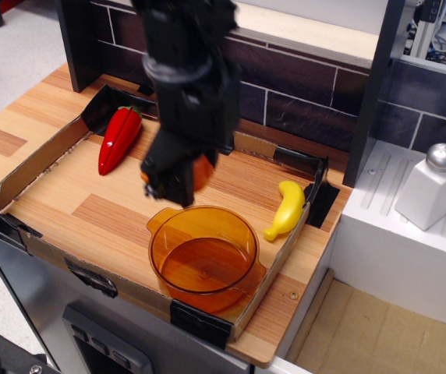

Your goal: Put carrot in pot

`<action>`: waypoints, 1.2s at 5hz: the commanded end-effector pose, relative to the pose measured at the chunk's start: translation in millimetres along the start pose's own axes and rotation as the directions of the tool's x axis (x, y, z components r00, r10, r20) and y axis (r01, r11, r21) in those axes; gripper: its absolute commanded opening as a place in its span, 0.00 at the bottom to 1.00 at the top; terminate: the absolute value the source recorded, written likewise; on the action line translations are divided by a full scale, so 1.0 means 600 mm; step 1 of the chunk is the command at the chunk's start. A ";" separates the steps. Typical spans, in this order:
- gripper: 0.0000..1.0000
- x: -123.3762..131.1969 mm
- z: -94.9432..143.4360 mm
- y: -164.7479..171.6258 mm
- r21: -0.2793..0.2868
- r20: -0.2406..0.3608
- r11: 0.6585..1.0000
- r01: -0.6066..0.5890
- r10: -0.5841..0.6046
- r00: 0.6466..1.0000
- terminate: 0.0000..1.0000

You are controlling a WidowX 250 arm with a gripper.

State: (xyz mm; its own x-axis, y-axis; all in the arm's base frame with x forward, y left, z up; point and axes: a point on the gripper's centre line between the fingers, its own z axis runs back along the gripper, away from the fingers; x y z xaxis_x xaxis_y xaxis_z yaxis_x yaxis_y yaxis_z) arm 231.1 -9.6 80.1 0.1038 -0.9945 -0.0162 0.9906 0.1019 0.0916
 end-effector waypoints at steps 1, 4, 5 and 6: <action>1.00 0.016 -0.029 0.018 -0.055 -0.033 0.998 0.004 -0.006 0.999 0.00; 1.00 -0.006 0.027 0.044 0.002 0.054 0.997 -0.073 0.072 0.996 0.00; 1.00 -0.018 0.086 0.080 0.067 0.075 0.980 -0.186 0.181 0.981 0.00; 1.00 -0.028 0.145 0.113 0.119 0.069 0.950 -0.288 0.281 0.957 0.00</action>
State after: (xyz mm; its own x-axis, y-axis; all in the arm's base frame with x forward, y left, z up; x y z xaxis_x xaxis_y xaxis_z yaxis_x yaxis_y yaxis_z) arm 278.4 3.8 158.1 0.3851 -0.9204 0.0676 0.9055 0.3910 0.1652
